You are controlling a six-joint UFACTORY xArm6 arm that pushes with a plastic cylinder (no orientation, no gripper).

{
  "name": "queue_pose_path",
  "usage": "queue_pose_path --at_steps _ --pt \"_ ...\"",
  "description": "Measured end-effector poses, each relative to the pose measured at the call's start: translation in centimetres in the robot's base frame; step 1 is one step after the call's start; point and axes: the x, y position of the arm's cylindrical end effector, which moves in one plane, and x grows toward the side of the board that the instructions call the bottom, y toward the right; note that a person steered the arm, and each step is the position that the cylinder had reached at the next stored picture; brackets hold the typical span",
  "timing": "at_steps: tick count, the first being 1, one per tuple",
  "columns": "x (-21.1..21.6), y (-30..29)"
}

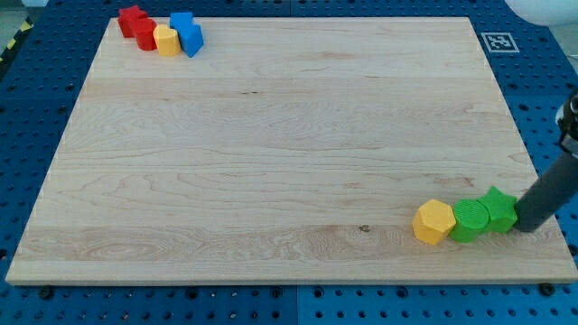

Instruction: Separate the green star from the green circle

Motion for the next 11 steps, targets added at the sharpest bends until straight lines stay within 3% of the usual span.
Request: queue_pose_path --at_steps 2,3,5,6,8,10,11 --pt "-5.8 -2.9" --pt "-5.8 -3.7" --pt "-1.4 2.8" --pt "0.7 2.5" --pt "-0.7 -2.7" --pt "-4.7 -3.0" --pt "-4.8 -3.2"
